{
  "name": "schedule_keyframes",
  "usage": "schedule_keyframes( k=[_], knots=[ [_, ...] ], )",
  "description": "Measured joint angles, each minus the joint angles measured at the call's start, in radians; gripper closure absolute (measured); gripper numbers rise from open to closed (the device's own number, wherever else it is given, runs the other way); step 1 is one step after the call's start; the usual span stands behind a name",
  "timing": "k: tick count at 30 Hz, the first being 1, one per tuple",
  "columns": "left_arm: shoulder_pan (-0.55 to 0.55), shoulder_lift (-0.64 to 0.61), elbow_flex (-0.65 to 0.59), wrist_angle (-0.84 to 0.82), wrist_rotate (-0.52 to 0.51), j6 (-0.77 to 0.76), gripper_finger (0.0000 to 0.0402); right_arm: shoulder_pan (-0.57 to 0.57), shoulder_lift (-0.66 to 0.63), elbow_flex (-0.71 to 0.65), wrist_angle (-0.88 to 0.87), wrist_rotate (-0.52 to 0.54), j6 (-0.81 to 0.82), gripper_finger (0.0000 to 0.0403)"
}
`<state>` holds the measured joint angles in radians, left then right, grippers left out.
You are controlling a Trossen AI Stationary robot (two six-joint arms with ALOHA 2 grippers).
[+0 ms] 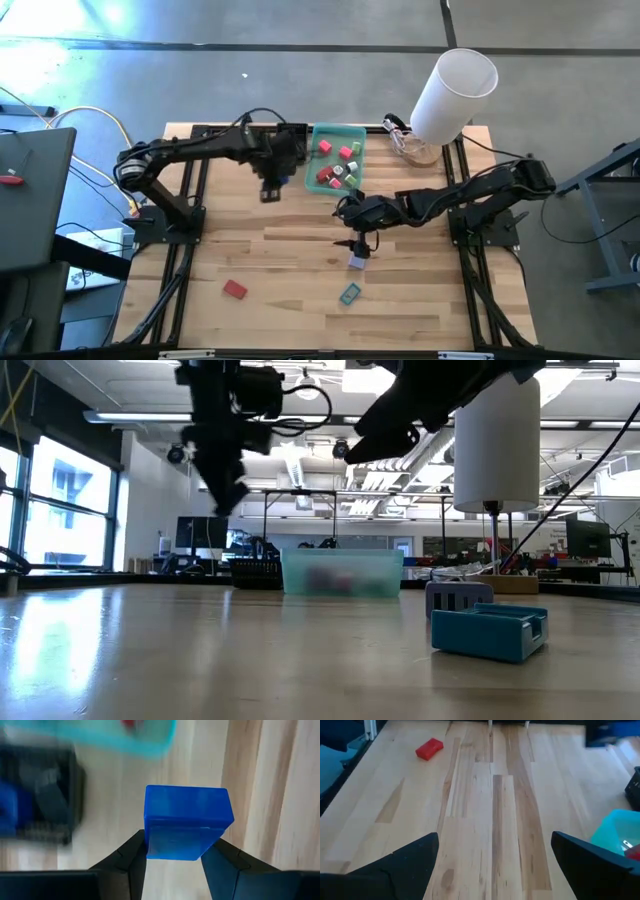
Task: Pick & Place Office items
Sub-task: Put the blue digital clock into the black bin
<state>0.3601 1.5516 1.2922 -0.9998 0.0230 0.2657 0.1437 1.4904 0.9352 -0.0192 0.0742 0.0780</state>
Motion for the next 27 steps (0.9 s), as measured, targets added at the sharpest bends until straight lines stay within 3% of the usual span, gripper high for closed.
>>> schedule_keyframes(
  k=[4,9,18,27],
  knots=[
    [0.052,0.020,-0.001,0.198,0.046,0.043,0.0257,0.000,0.042,0.000,0.007,-0.002,0.003,0.0027],
    [0.170,0.073,0.000,0.379,0.053,-0.050,0.0257,0.000,0.091,0.000,0.039,-0.003,-0.003,0.0027],
    [0.307,0.205,0.000,0.466,-0.002,-0.311,0.0257,0.000,0.118,0.000,0.080,0.005,-0.058,0.0027],
    [0.333,0.249,0.000,0.490,-0.021,-0.341,0.0257,0.000,0.120,0.000,0.084,0.002,-0.083,0.0027]
  ],
)
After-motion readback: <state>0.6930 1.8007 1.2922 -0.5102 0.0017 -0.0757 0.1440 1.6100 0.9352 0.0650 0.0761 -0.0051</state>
